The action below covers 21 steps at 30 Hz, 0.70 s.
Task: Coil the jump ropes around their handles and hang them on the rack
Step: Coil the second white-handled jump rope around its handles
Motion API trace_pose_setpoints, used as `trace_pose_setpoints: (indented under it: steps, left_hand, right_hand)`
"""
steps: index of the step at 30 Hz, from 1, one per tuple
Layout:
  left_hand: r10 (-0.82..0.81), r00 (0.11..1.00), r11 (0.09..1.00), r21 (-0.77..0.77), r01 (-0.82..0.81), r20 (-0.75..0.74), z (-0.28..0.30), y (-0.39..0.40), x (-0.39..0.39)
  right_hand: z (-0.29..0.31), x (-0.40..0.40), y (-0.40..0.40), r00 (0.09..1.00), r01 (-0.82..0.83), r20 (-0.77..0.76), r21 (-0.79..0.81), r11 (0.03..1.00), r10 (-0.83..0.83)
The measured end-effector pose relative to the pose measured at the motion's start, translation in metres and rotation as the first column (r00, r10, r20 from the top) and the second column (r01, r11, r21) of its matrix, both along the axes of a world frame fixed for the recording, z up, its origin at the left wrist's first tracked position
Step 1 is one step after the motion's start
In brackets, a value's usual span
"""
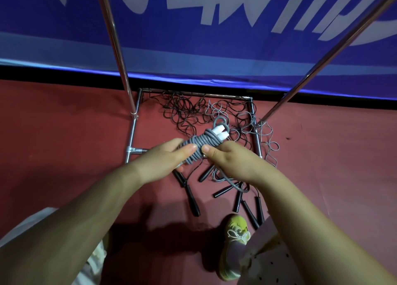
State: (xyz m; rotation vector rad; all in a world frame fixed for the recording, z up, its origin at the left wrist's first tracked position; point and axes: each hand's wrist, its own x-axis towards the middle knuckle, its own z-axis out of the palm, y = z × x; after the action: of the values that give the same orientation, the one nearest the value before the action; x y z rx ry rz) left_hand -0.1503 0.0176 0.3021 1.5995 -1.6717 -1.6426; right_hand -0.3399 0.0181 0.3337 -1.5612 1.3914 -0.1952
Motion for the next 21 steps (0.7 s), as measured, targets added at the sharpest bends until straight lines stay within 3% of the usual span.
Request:
trace_pose_setpoints:
  steps: [5, 8, 11, 16, 21]
  left_hand:
    - [0.036, 0.955, 0.999, 0.026, -0.030, -0.296, 0.005, 0.002, 0.000]
    - [0.224, 0.876, 0.974, 0.131, -0.185, -0.426, 0.010, -0.001, 0.000]
    - [0.382, 0.791, 0.923, 0.249, -0.295, -0.479, 0.010, -0.011, 0.006]
    - [0.471, 0.713, 0.876, 0.373, -0.307, -0.519, 0.005, -0.017, 0.013]
    - [0.493, 0.699, 0.863, 0.390, -0.320, -0.517, 0.005, -0.020, 0.012]
  right_hand:
    - [-0.003, 0.003, 0.003, 0.964, 0.052, 0.246, 0.197, 0.979, -0.100]
    - [0.003, -0.005, -0.001, 0.935, 0.081, 0.315, 0.254, 0.964, -0.161]
    - [0.012, -0.023, -0.001, 0.917, 0.106, 0.368, 0.148, 0.983, -0.155]
    - [0.013, -0.030, 0.006, 0.954, -0.013, 0.299, -0.032, 0.999, 0.022]
    - [0.007, -0.032, 0.001, 1.000, -0.002, -0.024, -0.321, 0.947, -0.006]
